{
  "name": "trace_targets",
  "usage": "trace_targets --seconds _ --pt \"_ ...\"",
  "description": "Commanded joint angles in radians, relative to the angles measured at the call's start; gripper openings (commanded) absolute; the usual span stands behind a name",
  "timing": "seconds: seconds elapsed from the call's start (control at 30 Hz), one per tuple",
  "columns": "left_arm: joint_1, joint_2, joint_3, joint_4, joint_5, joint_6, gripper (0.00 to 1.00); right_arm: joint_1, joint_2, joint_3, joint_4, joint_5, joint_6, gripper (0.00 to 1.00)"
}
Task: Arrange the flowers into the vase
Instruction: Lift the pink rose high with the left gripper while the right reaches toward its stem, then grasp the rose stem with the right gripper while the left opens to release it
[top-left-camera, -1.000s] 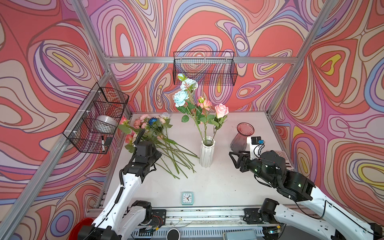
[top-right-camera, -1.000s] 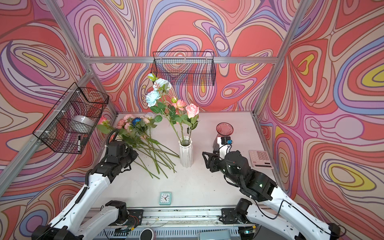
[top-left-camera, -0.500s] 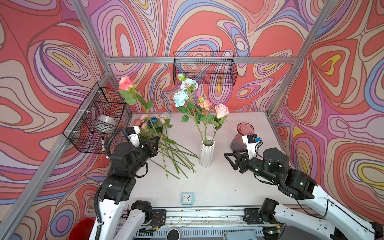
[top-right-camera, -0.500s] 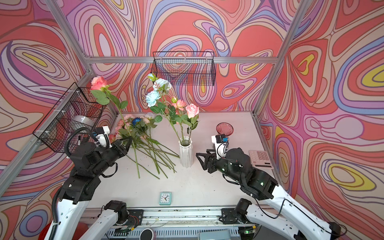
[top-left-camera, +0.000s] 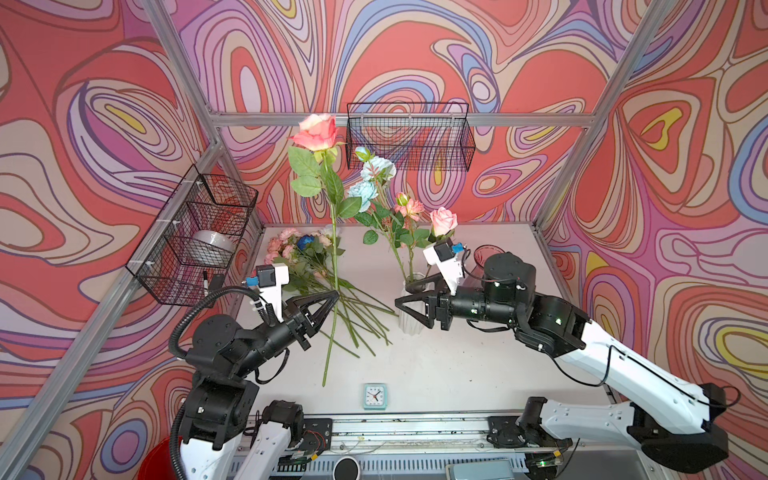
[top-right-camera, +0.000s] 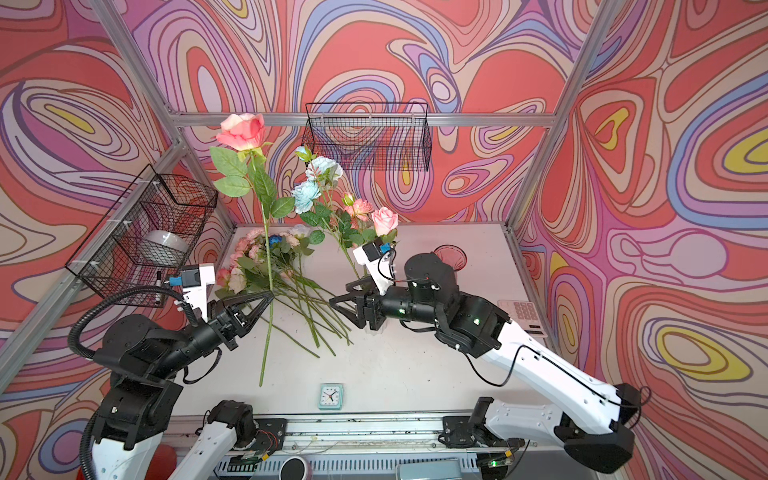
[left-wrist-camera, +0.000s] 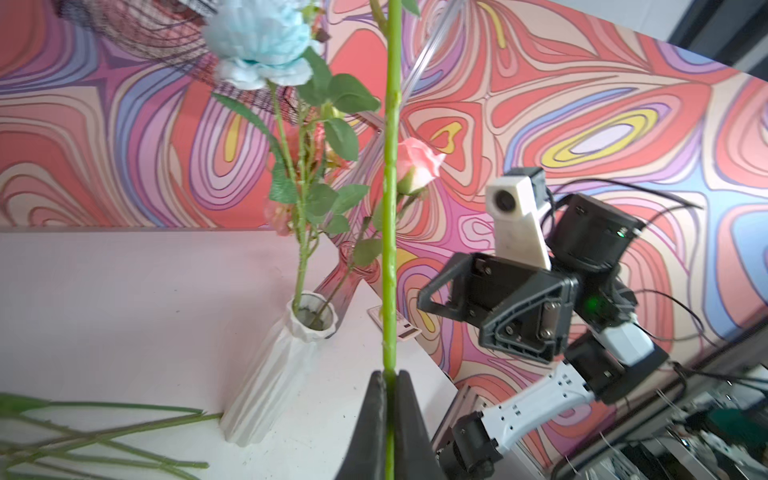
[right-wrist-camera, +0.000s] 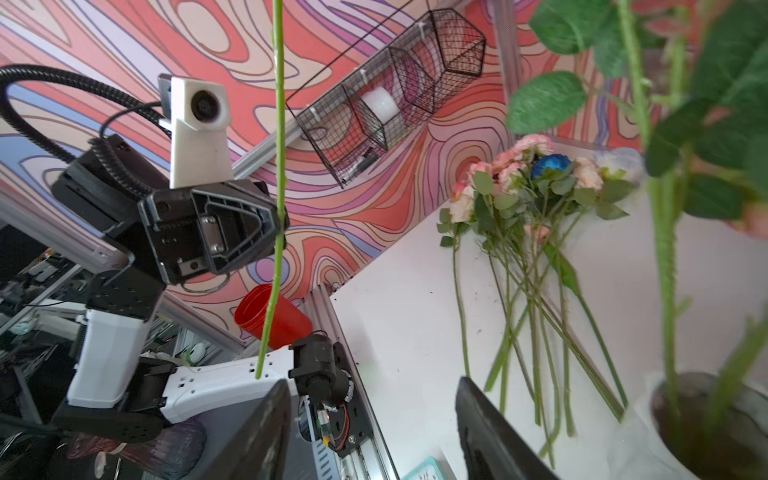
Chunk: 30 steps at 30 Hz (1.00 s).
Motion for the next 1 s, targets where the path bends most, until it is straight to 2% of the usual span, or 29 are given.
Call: trace_targets --seconds 0.0,0.2,0.43,0.53,0.6,0.67,0.73,0.77,0.8,0.83,0.9,0.97 --pt "-0.003 0.012 -0.027 0.12 0.176 -0.012 0.0 0.02 0.066 0.092 0.09 -0.057 -0.016 0.65" --pt "-0.004 0.03 -0.089 0.321 0.324 -0.124 0.0 0.021 0.152 0.177 0.196 -0.112 0.015 0.65" --pt "-0.004 0.064 -0.148 0.495 0.406 -0.229 0.0 0.022 0.208 0.227 0.23 -0.131 0.032 0.63" --pt "-0.005 0.076 -0.165 0.55 0.425 -0.268 0.0 0.021 0.214 0.23 0.247 -0.144 0.036 0.52" --pt "-0.007 0.083 -0.175 0.581 0.433 -0.29 0.0 0.022 0.217 0.228 0.252 -0.146 0.036 0.38" --pt "-0.008 0.088 -0.178 0.585 0.432 -0.299 0.0 0.022 0.212 0.223 0.255 -0.146 0.036 0.18" --pt "-0.008 0.091 -0.176 0.574 0.426 -0.295 0.0 0.022 0.201 0.211 0.253 -0.138 0.034 0.04" --pt "-0.008 0.091 -0.171 0.55 0.415 -0.283 0.0 0.022 0.193 0.202 0.253 -0.13 0.032 0.0" --pt "-0.008 0.09 -0.165 0.514 0.401 -0.262 0.16 0.022 0.183 0.192 0.251 -0.122 0.032 0.0" --pt "-0.008 0.088 -0.157 0.469 0.38 -0.236 0.37 0.022 0.171 0.18 0.245 -0.111 0.029 0.0" --pt "-0.009 0.088 -0.15 0.419 0.35 -0.205 0.62 0.022 0.144 0.155 0.228 -0.085 0.023 0.0" --pt "-0.008 0.086 -0.148 0.387 0.314 -0.188 0.79 0.022 0.115 0.13 0.208 -0.06 0.016 0.0"
